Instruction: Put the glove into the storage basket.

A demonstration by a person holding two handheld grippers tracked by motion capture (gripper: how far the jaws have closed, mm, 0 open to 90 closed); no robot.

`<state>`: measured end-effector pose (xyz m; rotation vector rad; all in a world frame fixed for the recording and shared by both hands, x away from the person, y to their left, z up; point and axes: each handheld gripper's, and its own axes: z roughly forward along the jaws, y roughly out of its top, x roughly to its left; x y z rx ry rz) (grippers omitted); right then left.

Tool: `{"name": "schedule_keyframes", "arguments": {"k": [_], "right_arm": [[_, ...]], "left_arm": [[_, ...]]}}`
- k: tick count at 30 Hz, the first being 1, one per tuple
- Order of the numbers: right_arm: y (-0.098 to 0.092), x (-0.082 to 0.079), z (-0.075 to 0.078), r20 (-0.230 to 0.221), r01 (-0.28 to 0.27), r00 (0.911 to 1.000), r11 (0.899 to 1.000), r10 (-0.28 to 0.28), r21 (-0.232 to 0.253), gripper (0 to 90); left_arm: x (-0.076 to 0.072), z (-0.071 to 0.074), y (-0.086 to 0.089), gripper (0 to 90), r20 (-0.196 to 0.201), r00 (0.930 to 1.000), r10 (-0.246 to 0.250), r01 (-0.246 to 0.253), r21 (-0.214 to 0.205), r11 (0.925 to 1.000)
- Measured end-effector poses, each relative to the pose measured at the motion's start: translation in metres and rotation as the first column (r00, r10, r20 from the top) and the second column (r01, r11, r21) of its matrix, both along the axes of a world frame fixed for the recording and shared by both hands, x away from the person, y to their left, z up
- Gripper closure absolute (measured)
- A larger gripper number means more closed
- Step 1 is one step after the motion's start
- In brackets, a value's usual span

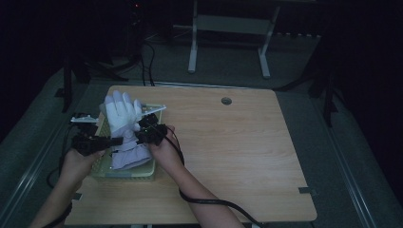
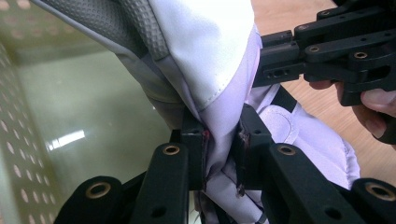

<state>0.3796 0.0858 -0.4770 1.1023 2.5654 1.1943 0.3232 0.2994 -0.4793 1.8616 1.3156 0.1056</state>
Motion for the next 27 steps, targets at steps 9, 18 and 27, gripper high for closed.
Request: {"name": "schedule_keyframes", "arguments": {"k": [9,18,27], "right_arm": [[0.015,-0.003,-0.026,-0.012,0.022,0.9996,0.991,-0.024,-0.129,81.1],[0.038,-0.004,-0.035,0.013,0.051,0.9987,0.961,-0.049,-0.273,79.1],[0.035,-0.003,-0.034,0.001,0.042,0.9991,0.978,-0.042,-0.207,53.7]], "left_arm": [[0.008,-0.027,0.001,76.3,-0.092,0.9957,0.016,-0.015,0.018,0.9997],[0.017,-0.036,-0.005,72.1,-0.179,0.9807,0.078,-0.057,0.124,0.9907],[0.018,-0.036,-0.012,52.9,-0.167,0.9751,0.146,-0.106,0.228,0.9679]]}}
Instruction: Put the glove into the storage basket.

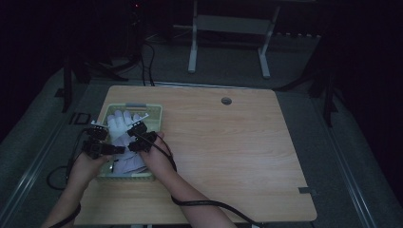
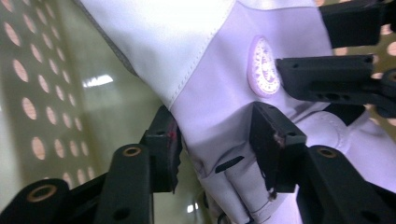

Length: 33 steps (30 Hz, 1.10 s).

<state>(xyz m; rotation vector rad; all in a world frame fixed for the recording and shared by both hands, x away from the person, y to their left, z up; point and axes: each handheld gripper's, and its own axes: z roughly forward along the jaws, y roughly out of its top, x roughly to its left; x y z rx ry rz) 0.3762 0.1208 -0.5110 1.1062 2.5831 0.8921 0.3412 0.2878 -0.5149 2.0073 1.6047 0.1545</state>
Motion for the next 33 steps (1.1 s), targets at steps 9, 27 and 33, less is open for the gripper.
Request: {"name": "schedule_keyframes", "arguments": {"k": [9,27,33], "right_arm": [[-0.015,-0.001,0.016,0.075,-0.011,0.9972,0.998,0.006,0.063,41.6],[-0.070,0.006,0.038,0.159,-0.062,0.9869,0.971,0.025,0.232,13.5],[-0.090,0.009,0.039,0.183,-0.056,0.9830,0.972,0.014,0.228,13.2]], "left_arm": [[-0.006,0.005,-0.001,42.5,0.098,0.9950,0.019,-0.023,0.043,0.9988],[-0.034,0.028,-0.022,1.8,0.392,0.9202,0.000,-0.016,0.038,0.9992],[-0.036,0.027,-0.037,1.9,0.419,0.9077,-0.030,0.023,0.020,0.9995]]}}
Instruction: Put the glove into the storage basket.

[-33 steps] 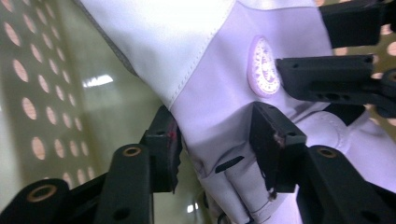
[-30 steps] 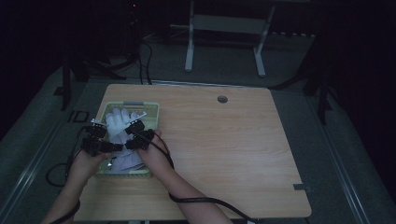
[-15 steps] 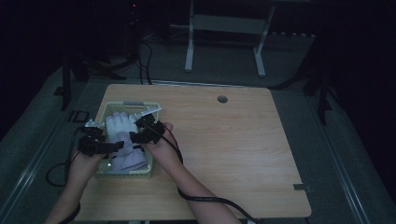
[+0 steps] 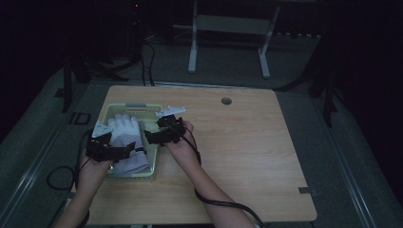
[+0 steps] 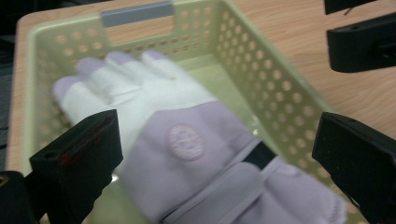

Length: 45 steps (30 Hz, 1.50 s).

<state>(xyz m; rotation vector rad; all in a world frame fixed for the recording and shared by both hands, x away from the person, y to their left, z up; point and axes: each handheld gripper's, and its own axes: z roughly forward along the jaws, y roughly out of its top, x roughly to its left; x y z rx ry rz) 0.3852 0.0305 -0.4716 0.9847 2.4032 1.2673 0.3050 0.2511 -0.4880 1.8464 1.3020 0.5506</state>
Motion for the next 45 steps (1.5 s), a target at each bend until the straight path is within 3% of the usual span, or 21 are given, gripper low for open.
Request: {"name": "schedule_keyframes", "arguments": {"k": [9,18,24,30,36,39,45], "right_arm": [[-0.028,-0.004,-0.003,-0.002,-0.024,0.9997,1.000,0.024,-0.012,13.3],[-0.064,-0.010,-0.010,0.007,-0.012,0.9999,1.000,0.012,-0.024,13.5],[-0.089,-0.013,-0.016,0.010,0.000,0.9999,0.999,0.000,-0.035,13.5],[-0.117,-0.018,-0.021,0.022,0.015,0.9997,0.999,-0.014,-0.039,13.5],[-0.141,-0.024,-0.032,0.011,0.028,0.9996,0.999,-0.027,-0.040,13.5],[-0.151,-0.025,-0.037,0.013,0.036,0.9993,0.999,-0.036,-0.034,13.5],[-0.171,-0.030,-0.047,0.017,0.046,0.9988,0.999,-0.045,-0.016,13.4]], "left_arm": [[-0.005,0.001,-0.031,1.9,0.015,0.9962,-0.086,0.086,-0.013,0.9962],[-0.016,0.007,-0.069,1.9,0.055,0.9825,-0.178,0.179,-0.010,0.9839],[-0.024,0.009,-0.097,1.9,0.065,0.9663,-0.249,0.250,-0.013,0.9681],[-0.030,0.003,-0.124,1.9,0.045,0.9432,-0.329,0.331,-0.030,0.9433],[-0.034,-0.007,-0.148,1.9,0.029,0.9223,-0.385,0.386,-0.018,0.9224],[-0.035,-0.011,-0.157,1.9,0.030,0.9039,-0.427,0.427,-0.019,0.9039],[-0.037,-0.021,-0.172,1.9,0.031,0.8911,-0.453,0.454,-0.031,0.8907]]}}
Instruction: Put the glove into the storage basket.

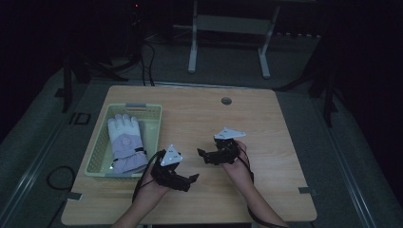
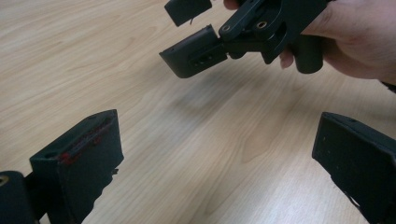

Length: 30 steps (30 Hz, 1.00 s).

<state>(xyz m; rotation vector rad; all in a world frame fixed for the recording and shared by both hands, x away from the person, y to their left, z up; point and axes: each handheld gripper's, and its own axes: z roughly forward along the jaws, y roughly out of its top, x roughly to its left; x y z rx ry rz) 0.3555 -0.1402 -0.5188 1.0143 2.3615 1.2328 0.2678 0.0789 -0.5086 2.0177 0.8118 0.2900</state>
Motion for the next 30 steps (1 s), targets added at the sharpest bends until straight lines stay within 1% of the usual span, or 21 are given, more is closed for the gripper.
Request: {"name": "schedule_keyframes", "arguments": {"k": [1,3,4,5,7,8,10,11,12,15,18,19,21,24,26,27,28,30], "right_arm": [[-0.002,-0.001,-0.002,-0.002,0.000,1.0000,1.000,0.000,-0.004,13.3],[-0.007,-0.002,-0.004,-0.006,0.001,1.0000,1.000,-0.001,-0.006,13.4],[-0.007,-0.002,-0.004,-0.006,0.001,1.0000,1.000,-0.001,-0.006,13.4],[-0.011,-0.004,-0.007,-0.007,0.003,1.0000,1.000,-0.003,-0.003,13.3],[-0.015,-0.006,-0.009,-0.007,0.004,1.0000,1.000,-0.004,-0.007,13.4],[-0.015,-0.006,-0.009,-0.007,0.004,1.0000,1.000,-0.004,-0.007,13.4],[-0.021,-0.010,-0.012,0.009,0.006,0.9999,1.000,-0.006,-0.009,13.4],[-0.023,-0.010,-0.013,0.002,0.003,1.0000,1.000,-0.003,-0.001,13.4],[-0.025,-0.011,-0.014,-0.001,0.006,1.0000,1.000,-0.006,0.003,13.3],[-0.028,-0.015,-0.017,-0.007,-0.001,1.0000,1.000,0.001,-0.003,13.3],[-0.032,-0.019,-0.020,-0.008,-0.011,0.9999,1.000,0.011,-0.010,13.6],[-0.033,-0.021,-0.021,0.001,-0.012,0.9999,1.000,0.012,-0.014,14.0],[-0.035,-0.024,-0.023,0.023,-0.018,0.9996,1.000,0.019,-0.025,14.1],[-0.040,-0.028,-0.026,0.016,-0.018,0.9997,1.000,0.018,-0.010,14.0],[-0.043,-0.031,-0.028,0.015,-0.020,0.9997,0.999,0.021,-0.027,14.0],[-0.044,-0.032,-0.029,0.016,-0.023,0.9996,0.999,0.023,-0.023,13.9],[-0.046,-0.034,-0.029,0.012,-0.023,0.9997,0.999,0.023,-0.023,14.0],[-0.049,-0.036,-0.031,0.026,-0.029,0.9992,0.999,0.029,-0.021,14.1]], "left_arm": [[0.000,-0.001,-0.002,1.8,-0.001,1.0000,-0.005,0.005,-0.002,1.0000],[-0.001,-0.005,-0.007,1.8,-0.004,0.9999,-0.016,0.016,0.013,0.9998],[-0.001,-0.005,-0.007,1.9,-0.004,0.9999,-0.016,0.016,0.013,0.9998],[-0.002,-0.008,-0.012,1.9,-0.007,0.9996,-0.029,0.029,0.018,0.9994],[-0.003,-0.010,-0.016,1.8,-0.005,0.9993,-0.036,0.036,0.021,0.9991],[-0.003,-0.010,-0.016,1.8,-0.005,0.9993,-0.036,0.036,0.021,0.9991],[-0.004,-0.014,-0.020,1.8,-0.011,0.9989,-0.046,0.046,0.017,0.9988],[-0.004,-0.014,-0.020,1.9,-0.011,0.9989,-0.046,0.046,0.017,0.9988],[-0.005,-0.017,-0.023,1.8,-0.020,0.9984,-0.052,0.052,0.013,0.9985],[-0.007,-0.021,-0.027,1.9,-0.025,0.9978,-0.061,0.062,0.013,0.9980],[-0.009,-0.024,-0.031,1.9,-0.021,0.9974,-0.069,0.069,0.013,0.9975],[-0.009,-0.025,-0.031,1.8,-0.023,0.9972,-0.071,0.071,0.016,0.9973],[-0.010,-0.028,-0.032,1.9,-0.015,0.9975,-0.070,0.070,0.016,0.9974],[-0.012,-0.032,-0.034,1.9,-0.016,0.9971,-0.074,0.074,0.021,0.9970],[-0.013,-0.034,-0.035,1.8,-0.013,0.9971,-0.074,0.075,0.025,0.9969],[-0.013,-0.034,-0.035,1.8,-0.013,0.9971,-0.074,0.075,0.025,0.9969],[-0.014,-0.036,-0.035,1.8,-0.013,0.9968,-0.078,0.079,0.009,0.9969],[-0.014,-0.037,-0.035,1.8,-0.019,0.9965,-0.082,0.082,0.008,0.9966]]}}
